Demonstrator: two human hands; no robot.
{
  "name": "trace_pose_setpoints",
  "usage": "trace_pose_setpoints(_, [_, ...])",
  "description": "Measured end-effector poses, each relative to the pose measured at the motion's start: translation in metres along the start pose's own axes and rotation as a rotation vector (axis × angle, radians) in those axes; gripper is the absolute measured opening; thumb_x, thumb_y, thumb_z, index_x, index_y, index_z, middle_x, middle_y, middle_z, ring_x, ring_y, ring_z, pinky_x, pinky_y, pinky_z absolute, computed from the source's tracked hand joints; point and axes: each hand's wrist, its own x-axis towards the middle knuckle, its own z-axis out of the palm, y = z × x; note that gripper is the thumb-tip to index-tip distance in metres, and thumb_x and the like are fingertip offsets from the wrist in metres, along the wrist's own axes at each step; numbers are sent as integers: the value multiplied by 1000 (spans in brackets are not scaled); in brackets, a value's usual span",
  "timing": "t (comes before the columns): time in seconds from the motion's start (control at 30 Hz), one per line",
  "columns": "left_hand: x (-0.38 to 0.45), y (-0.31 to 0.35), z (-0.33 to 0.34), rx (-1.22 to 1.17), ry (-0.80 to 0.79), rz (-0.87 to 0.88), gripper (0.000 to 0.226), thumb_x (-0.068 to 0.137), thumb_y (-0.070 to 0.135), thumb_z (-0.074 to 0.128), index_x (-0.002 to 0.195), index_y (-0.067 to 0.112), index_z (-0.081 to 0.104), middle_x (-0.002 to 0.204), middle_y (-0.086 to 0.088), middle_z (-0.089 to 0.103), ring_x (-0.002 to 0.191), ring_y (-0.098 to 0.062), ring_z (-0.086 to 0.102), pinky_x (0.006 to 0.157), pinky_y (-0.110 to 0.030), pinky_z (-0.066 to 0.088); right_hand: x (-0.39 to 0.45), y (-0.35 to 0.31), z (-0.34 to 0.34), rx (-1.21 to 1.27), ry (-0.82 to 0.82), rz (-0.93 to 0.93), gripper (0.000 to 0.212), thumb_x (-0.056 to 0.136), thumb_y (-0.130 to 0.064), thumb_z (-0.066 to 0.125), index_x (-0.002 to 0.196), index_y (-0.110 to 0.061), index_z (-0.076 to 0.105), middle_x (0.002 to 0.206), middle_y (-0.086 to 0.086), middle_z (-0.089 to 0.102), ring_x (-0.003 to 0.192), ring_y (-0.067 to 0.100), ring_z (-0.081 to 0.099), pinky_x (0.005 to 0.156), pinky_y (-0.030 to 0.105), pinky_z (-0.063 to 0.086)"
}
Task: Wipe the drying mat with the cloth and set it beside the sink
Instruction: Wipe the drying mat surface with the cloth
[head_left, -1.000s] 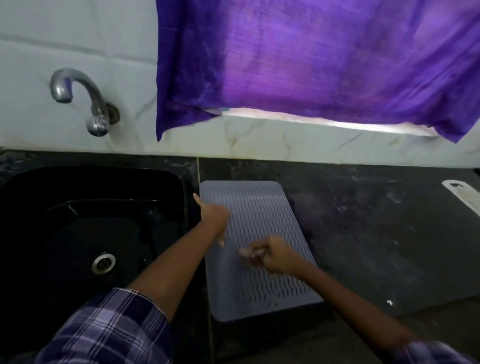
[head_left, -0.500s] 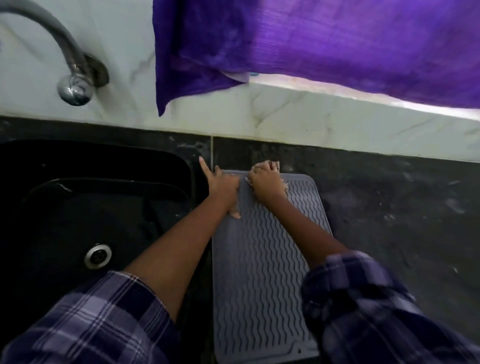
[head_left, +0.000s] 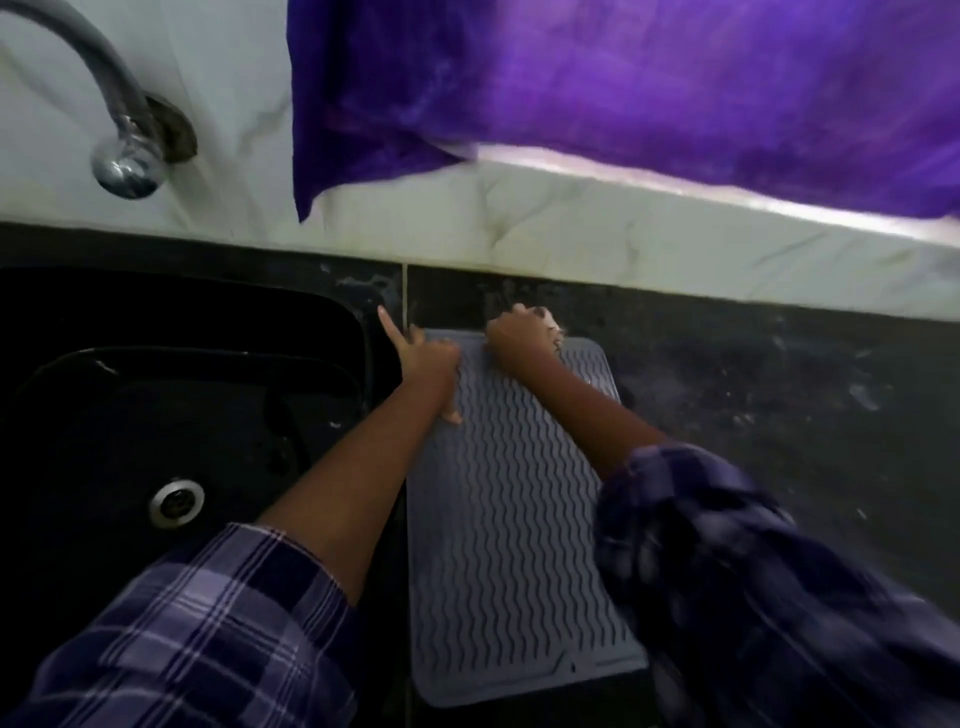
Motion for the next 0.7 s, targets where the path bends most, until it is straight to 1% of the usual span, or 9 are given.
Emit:
trace_pose_setpoints(0.1, [7,8,2,27,-27,-51,109,54,68,77,146,27,35,152,-2,39,147,-36,15,89,-84,-15,-17,-17,19,-94,52,-72,28,97,-10,42,115,-6,62,120,14,63,115,30,55,88,37,48])
trace_pose_setpoints(0.17, [8,9,1,21,-39,-53,96,58,63,78,140,27,43,149,-2,43,147,-37,17,85,-86,-15,-54,-20,33,-92,17,-76,32,91,-8,50,123,-2,55,131,23,53,124,36,49,92,47,50])
trace_pose_setpoints(0.23, [8,9,-1,22,-28,-37,95,58,62,79,140,26,44,149,-4,42,147,-37,16,82,-87,-17,-109,-21,44,-91,-122,-153,46,88,-9,56,132,0,46,142,27,39,131,41,39,99,55,45])
trace_pose_setpoints(0.3, [3,8,-3,25,-28,-29,102,57,64,78,143,26,39,153,-5,37,147,-37,14,86,-85,-16,-128,-10,38,-62,-202,-274,39,91,-17,53,128,-3,51,136,22,47,128,36,43,103,50,42])
trace_pose_setpoints(0.37, [0,6,-3,1,-2,-14,107,58,66,77,147,26,34,155,-4,32,147,-38,12,94,-83,-13,-111,1,11,85,-248,-252,30,91,-24,56,117,-11,60,124,14,57,115,29,54,96,42,45])
trace_pose_setpoints(0.43, [-2,2,-2,-27,10,-4,110,60,68,74,149,26,27,158,-1,27,148,-37,10,97,-82,-11,-68,10,-9,111,-141,-155,28,91,-24,57,115,-13,63,121,13,58,111,30,57,93,43,49])
trace_pose_setpoints(0.53, [-5,-1,0,-37,20,-5,104,63,68,72,148,28,29,156,1,30,148,-36,8,101,-80,-8,-19,-2,-9,-30,11,-118,30,97,-17,43,118,-7,61,122,16,60,118,35,50,94,43,45])
trace_pose_setpoints(0.63, [-4,0,-1,-7,45,-6,102,63,66,73,147,28,31,153,-1,37,148,-35,12,103,-78,-7,-23,-21,23,-164,51,-189,31,95,-6,39,115,2,61,120,19,63,121,36,48,94,41,43])
trace_pose_setpoints(0.7, [-2,-1,-1,16,49,11,102,63,66,73,147,28,31,153,-2,37,148,-33,13,104,-78,-7,-50,-20,41,-155,99,-209,30,93,-9,46,117,1,60,125,21,60,124,36,47,97,44,47])
